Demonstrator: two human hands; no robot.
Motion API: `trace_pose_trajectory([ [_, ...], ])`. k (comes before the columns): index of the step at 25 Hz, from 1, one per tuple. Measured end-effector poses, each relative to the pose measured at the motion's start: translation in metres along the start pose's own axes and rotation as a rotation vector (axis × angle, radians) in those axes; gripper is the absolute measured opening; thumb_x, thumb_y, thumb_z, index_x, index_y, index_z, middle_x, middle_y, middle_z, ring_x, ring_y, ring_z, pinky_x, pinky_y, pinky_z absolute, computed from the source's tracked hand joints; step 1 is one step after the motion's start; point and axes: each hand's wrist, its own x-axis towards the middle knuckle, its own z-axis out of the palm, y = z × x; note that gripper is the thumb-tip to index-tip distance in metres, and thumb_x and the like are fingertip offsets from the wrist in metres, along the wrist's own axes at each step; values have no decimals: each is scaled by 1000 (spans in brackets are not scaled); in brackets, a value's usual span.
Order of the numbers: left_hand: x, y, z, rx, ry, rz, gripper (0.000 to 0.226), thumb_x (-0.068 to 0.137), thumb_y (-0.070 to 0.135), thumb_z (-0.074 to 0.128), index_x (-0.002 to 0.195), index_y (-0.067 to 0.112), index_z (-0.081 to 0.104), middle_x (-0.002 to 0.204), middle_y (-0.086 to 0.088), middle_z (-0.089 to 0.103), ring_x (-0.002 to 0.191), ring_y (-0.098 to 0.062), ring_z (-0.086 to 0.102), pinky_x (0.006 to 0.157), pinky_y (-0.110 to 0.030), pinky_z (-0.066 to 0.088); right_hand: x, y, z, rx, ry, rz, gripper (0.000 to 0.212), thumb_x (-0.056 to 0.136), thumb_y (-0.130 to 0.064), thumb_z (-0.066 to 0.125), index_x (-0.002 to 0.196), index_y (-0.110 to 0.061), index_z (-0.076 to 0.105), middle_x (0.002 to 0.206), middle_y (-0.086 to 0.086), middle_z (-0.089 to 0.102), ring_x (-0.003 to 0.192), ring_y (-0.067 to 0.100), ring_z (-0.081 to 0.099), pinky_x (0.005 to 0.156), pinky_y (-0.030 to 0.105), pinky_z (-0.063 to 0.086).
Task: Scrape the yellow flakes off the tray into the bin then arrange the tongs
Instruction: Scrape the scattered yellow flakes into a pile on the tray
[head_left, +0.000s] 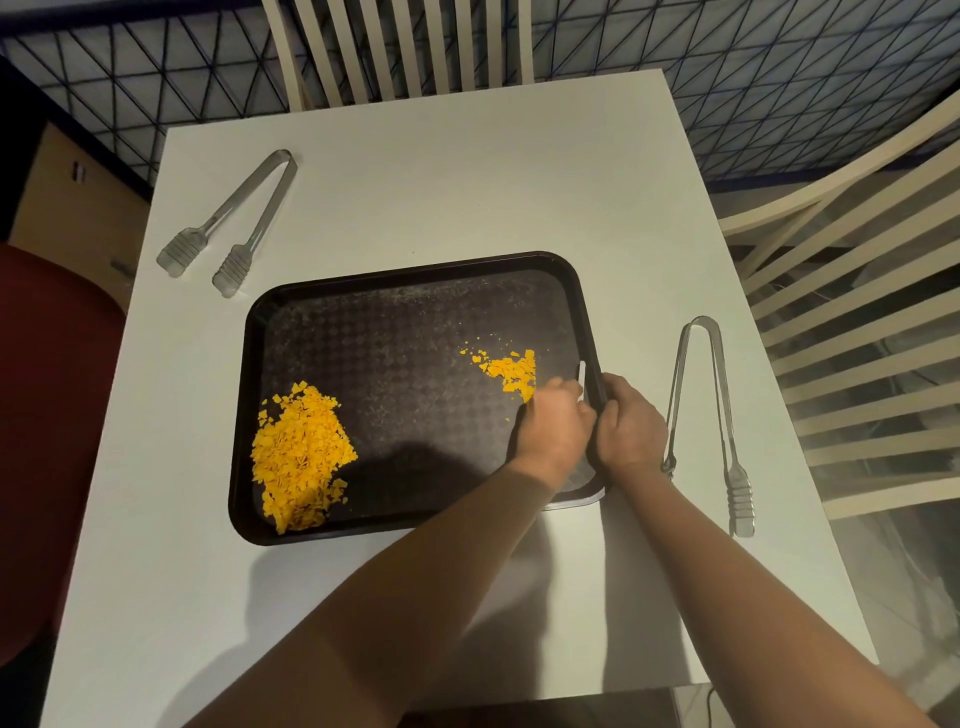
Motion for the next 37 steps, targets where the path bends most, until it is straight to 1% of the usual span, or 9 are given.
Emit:
trace_pose_trajectory([
  [6,14,-1,-8,-20,26,-47,19,86,4,44,95,-5,59,105,-21,55,94,-40,56,80,-43,49,0,1,-1,-6,1,-12,55,72,-21,25,115,-21,59,100,6,69,89,33,60,71,31,40],
  [10,8,-2,-2,-15,47,-2,18,84,7,45,90,-4,59,100,-20,56,89,-40,55,75,-43,47,0,0,-1,-15,-14,-6,56,72,-22,24,117,-22,58,104,5,68,93,33,60,75,32,41],
  [14,12,0,0,-12,30,-27,17,83,8,47,85,-3,59,98,-20,57,87,-40,56,71,-40,46,0,-1,-2,-29,-16,-8,55,72,-22,24,116,-22,58,100,7,68,90,33,60,72,32,40],
  [19,29,-4,-11,-53,87,-109,23,87,7,45,102,-4,60,109,-20,56,99,-38,55,83,-41,47,-1,0,-2,-42,-17,-29,56,73,-23,23,117,-20,58,101,8,68,90,35,60,74,33,42],
  [24,16,5,-1,-81,83,-15,21,83,5,48,96,-6,61,102,-22,59,95,-38,54,82,-42,45,1,0,-2,-29,-33,0,55,72,-23,23,113,-24,59,95,7,68,88,34,60,71,33,41],
  [30,33,2,-11,-34,89,-132,24,88,5,44,105,-4,59,112,-20,56,103,-37,55,85,-42,45,1,1,-2,-39,-23,-12,57,73,-22,23,119,-21,57,103,7,68,93,34,60,76,32,42],
  [32,32,-1,-11,-39,101,-109,27,89,6,45,109,-3,58,113,-20,56,104,-36,54,87,-41,45,0,0,-2,-37,-20,-20,56,73,-22,24,118,-21,58,103,7,68,92,34,60,75,32,41],
  [34,28,2,-6,-64,70,-50,26,87,7,46,107,-4,59,111,-21,57,103,-37,53,88,-41,45,1,0,-2,-30,-13,-20,55,73,-22,24,116,-22,58,100,7,68,90,34,60,72,31,40],
  [37,30,8,-3,-45,44,-58,23,87,6,46,103,-4,59,111,-21,56,102,-38,54,86,-41,46,1,0,-2,-25,-16,-15,54,72,-22,24,114,-22,59,97,7,68,88,34,60,71,32,40],
])
